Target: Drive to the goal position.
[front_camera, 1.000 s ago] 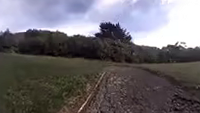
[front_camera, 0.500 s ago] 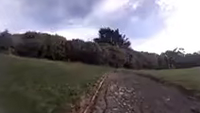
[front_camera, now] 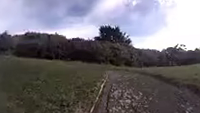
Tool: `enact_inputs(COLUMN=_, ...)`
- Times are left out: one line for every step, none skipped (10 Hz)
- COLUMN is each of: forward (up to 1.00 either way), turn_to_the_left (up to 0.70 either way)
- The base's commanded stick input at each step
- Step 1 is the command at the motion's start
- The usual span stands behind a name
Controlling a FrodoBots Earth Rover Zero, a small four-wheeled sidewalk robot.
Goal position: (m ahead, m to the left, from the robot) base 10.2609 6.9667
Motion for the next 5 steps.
enact_inputs(forward=0.85, turn_to_the_left=-0.34)
enact_inputs(forward=0.85, turn_to_the_left=-0.34)
enact_inputs(forward=0.85, turn_to_the_left=-0.34)
enact_inputs(forward=0.85, turn_to_the_left=-0.34)
enact_inputs(forward=0.85, turn_to_the_left=-0.34)
